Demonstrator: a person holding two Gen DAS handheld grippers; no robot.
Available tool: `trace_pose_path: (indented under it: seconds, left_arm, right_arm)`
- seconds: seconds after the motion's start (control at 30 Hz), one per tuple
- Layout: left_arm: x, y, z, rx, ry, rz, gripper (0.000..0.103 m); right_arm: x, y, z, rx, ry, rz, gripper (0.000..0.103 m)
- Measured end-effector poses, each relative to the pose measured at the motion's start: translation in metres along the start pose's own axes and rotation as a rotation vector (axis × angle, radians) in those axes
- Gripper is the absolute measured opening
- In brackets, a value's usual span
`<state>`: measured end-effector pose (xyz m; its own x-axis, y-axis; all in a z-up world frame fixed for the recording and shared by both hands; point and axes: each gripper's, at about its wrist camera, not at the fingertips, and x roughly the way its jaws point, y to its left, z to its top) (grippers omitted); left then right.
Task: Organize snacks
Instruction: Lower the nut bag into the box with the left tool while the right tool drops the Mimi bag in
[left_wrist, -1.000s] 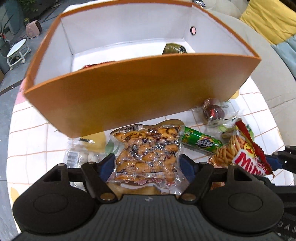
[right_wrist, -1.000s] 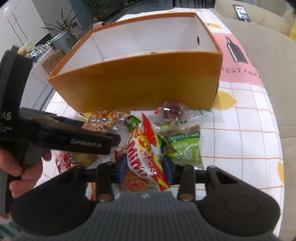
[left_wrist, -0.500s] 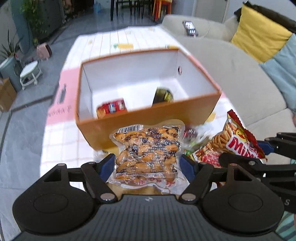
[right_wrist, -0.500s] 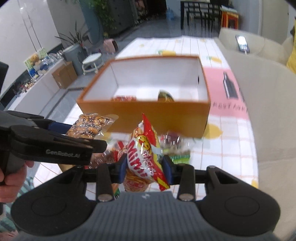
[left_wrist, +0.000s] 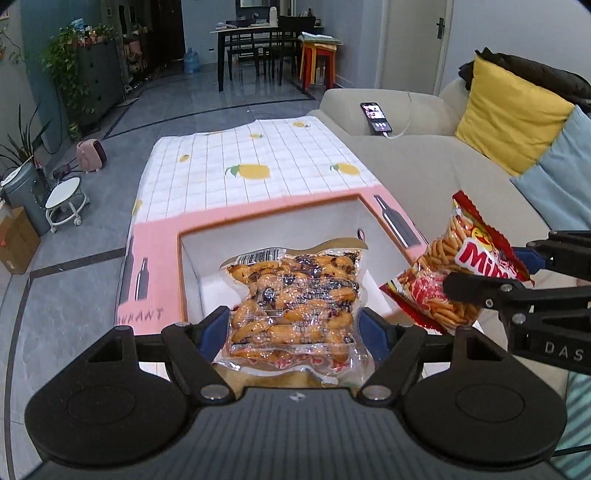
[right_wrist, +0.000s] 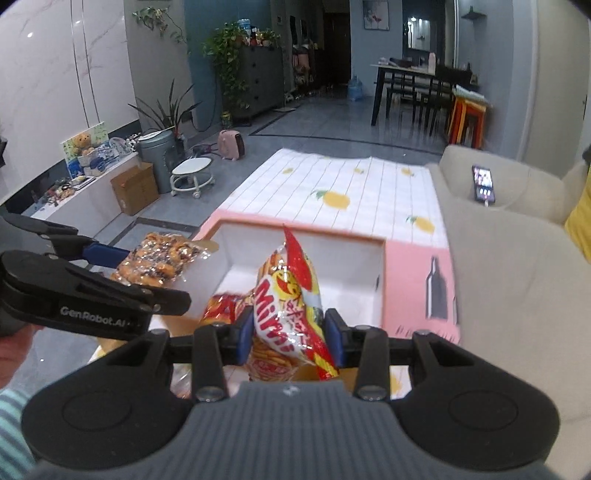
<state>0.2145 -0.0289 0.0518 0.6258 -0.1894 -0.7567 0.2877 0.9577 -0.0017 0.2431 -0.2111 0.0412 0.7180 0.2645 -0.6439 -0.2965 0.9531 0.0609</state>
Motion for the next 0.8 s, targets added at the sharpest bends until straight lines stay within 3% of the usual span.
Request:
trace_pose_path:
  seconds: [0.3, 0.5, 0.8]
  left_arm:
    - [0.068, 0.018, 0.032, -0.031, 0.087, -0.02, 0.086]
    - [0.13, 0.023, 0.03, -0.031, 0.213, -0.022, 0.086]
    - [0.192, 0.025, 0.015, -0.028, 0.351, -0.014, 0.086]
  right_arm:
    - [0.076, -0.023, 0.043, -0.036, 0.08, -0.047, 0.038]
    - [0.145, -0.031, 0.039, -0.082, 0.203, -0.08, 0.038]
    - [0.211, -0.031, 0.018, -0.195, 0.335, -0.142, 0.038]
